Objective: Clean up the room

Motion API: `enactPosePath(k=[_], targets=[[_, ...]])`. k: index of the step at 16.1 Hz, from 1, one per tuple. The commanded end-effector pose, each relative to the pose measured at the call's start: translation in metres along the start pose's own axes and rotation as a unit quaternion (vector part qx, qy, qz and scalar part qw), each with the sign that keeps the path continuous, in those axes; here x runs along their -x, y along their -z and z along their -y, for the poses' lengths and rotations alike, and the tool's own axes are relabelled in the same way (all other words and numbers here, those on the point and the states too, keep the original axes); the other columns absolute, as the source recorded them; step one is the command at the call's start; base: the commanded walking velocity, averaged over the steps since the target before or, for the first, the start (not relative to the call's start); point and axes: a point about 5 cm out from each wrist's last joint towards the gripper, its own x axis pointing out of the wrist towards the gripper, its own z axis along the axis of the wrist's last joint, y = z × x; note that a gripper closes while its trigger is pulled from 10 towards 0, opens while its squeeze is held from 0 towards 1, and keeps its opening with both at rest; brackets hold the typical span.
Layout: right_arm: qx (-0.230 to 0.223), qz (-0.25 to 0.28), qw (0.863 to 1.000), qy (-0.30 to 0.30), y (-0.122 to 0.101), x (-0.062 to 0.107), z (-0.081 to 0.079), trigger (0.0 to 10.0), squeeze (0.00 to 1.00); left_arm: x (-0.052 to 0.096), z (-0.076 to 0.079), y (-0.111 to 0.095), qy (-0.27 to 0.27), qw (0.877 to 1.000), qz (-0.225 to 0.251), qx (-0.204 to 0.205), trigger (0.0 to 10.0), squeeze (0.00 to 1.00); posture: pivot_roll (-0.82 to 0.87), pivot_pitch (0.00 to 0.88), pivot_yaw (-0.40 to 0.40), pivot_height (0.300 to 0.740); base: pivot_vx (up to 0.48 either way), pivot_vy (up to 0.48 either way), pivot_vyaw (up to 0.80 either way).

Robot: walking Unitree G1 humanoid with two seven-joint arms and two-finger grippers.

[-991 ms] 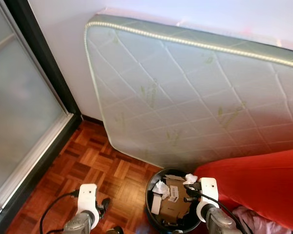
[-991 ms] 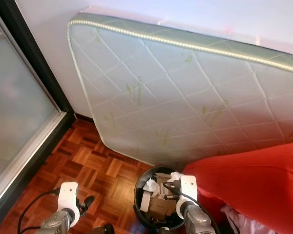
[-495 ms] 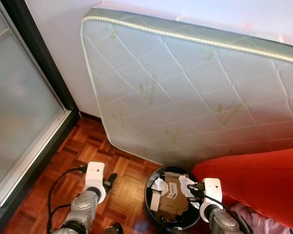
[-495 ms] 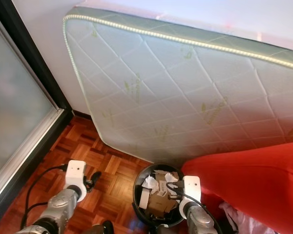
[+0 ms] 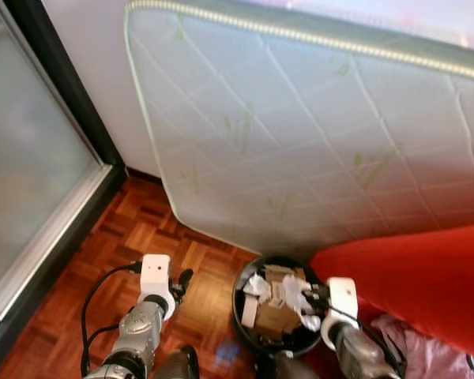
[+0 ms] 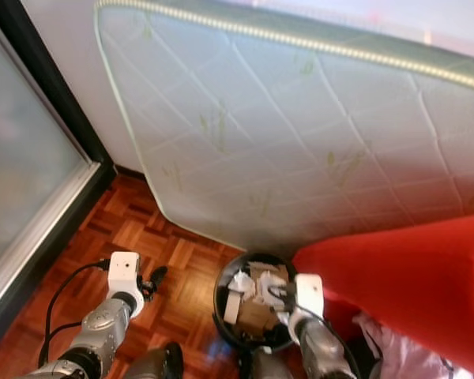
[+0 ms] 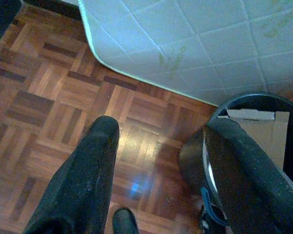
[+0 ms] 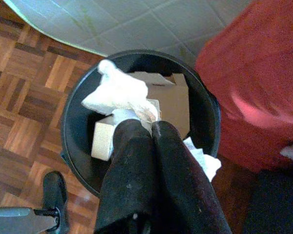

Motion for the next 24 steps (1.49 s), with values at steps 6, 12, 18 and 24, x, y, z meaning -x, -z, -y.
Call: enactPosePath(k=[6,12,18,24], targets=[[0.007,0.022,0.999,-0.032,-0.024,-0.010,-0.019,10.0,0.00,-0.001,0.004,-0.012,0.003,0.999,0.045,0.012,10.0,0.00,0.07,0.353,-0.095,0.658,0.000,0.000,0.00],[0.023,0.062,0.996,-0.058,-0.058,-0.019,-0.043,10.0,0.00,-0.001,0.002,-0.025,-0.001,0.996,0.090,0.015,10.0,0.00,0.11,0.398,-0.108,0.649,0.000,0.000,0.00],[0.019,0.077,0.996,-0.049,-0.077,-0.022,-0.045,10.0,0.00,0.000,0.003,-0.031,-0.002,0.994,0.110,0.017,10.0,0.00,0.11,0.423,-0.115,0.649,0.000,0.000,0.00],[0.014,0.079,0.996,-0.044,-0.079,-0.023,-0.046,10.0,1.00,0.002,0.007,-0.032,0.002,0.993,0.119,0.020,10.0,0.00,0.11,0.447,-0.117,0.649,0.000,0.000,0.00]])
